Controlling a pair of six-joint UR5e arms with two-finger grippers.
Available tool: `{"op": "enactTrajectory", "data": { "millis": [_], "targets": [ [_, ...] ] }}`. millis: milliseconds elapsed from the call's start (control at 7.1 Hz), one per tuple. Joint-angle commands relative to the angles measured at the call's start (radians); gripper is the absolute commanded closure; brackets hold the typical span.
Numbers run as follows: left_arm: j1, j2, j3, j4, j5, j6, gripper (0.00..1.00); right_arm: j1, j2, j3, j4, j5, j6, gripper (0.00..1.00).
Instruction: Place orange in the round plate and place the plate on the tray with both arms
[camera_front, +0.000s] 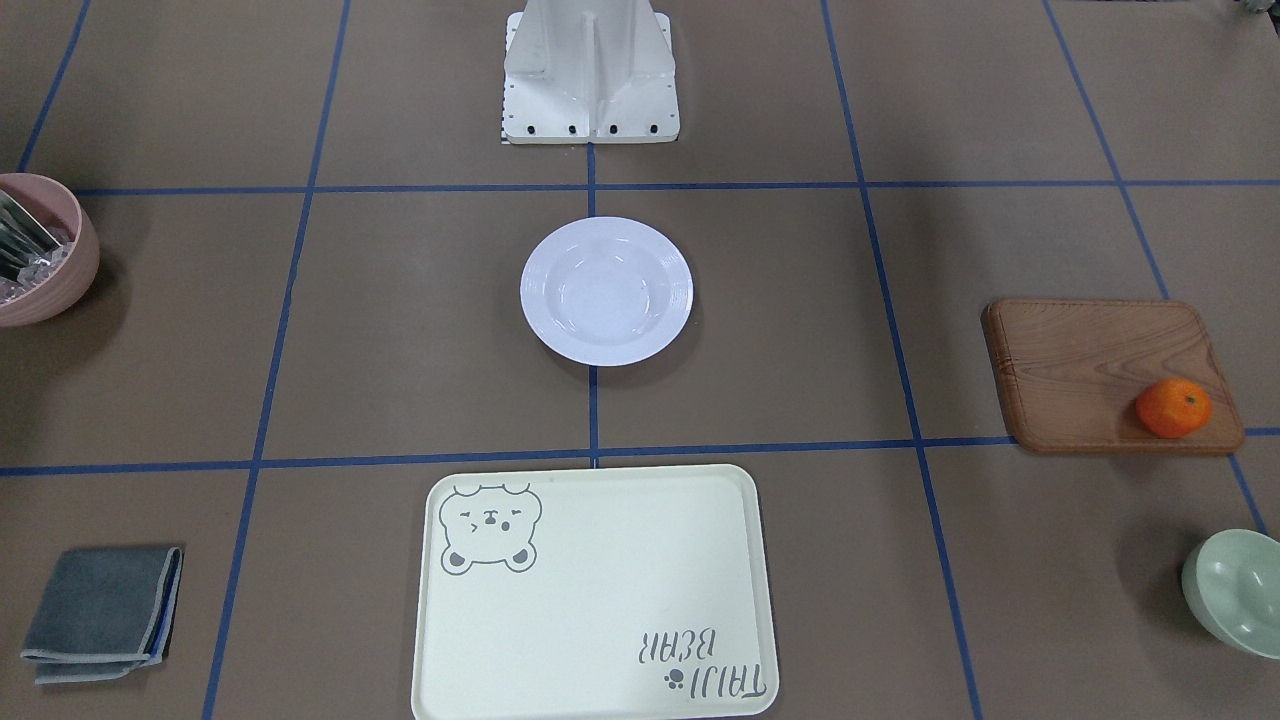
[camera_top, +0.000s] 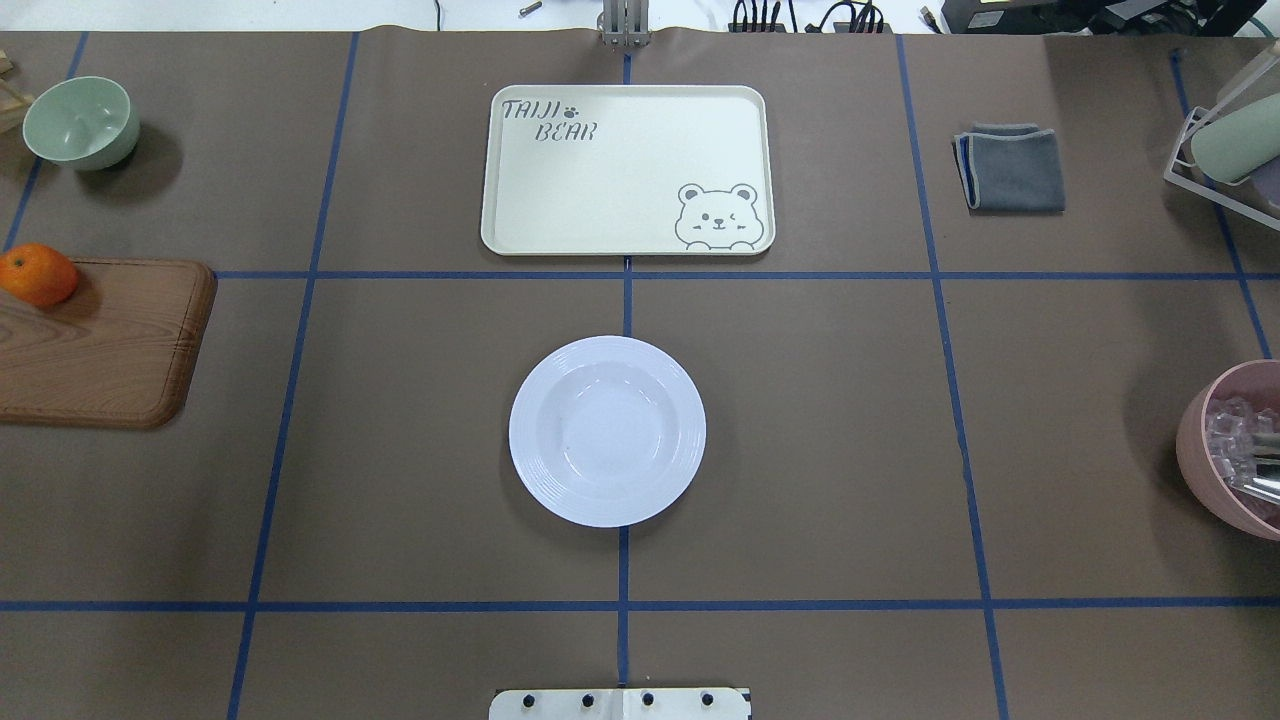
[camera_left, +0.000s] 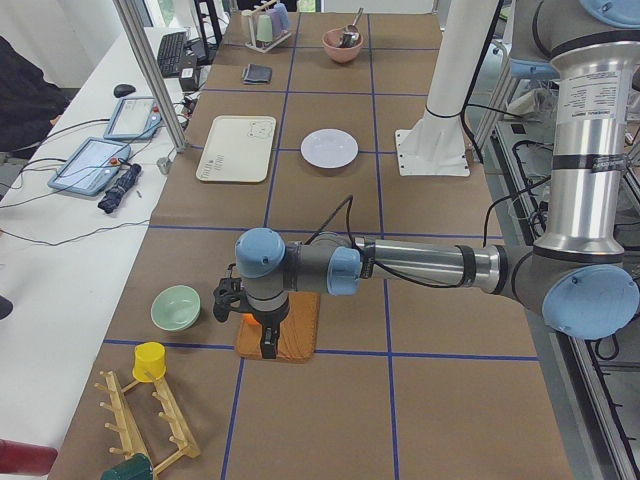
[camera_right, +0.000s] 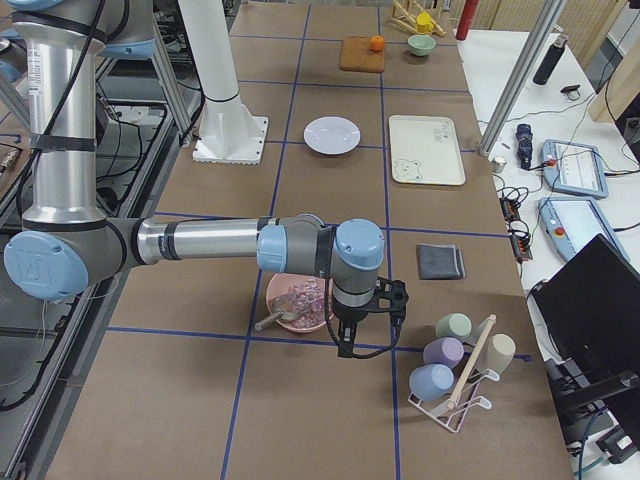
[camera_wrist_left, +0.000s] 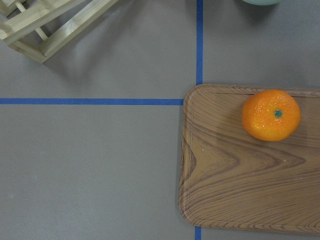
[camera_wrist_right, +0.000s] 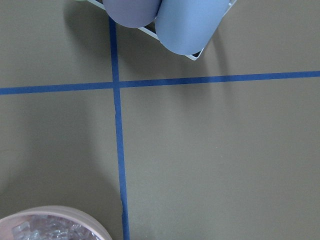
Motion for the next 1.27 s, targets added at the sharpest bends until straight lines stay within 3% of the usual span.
{"op": "enactTrajectory", "data": {
  "millis": [0, 1127],
  "targets": [
    [0.0, -0.001, 0.0, 0.0, 0.0, 0.0, 0.01, 0.0, -0.008, 0.001, 0.001, 0.002, -0.001, 0.0],
    [0.002, -0.006, -0.01, -0.008, -0.002, 0.0, 0.01, 0.0, -0.016, 0.01, -0.005, 0.018, -0.002, 0.0]
  ]
}}
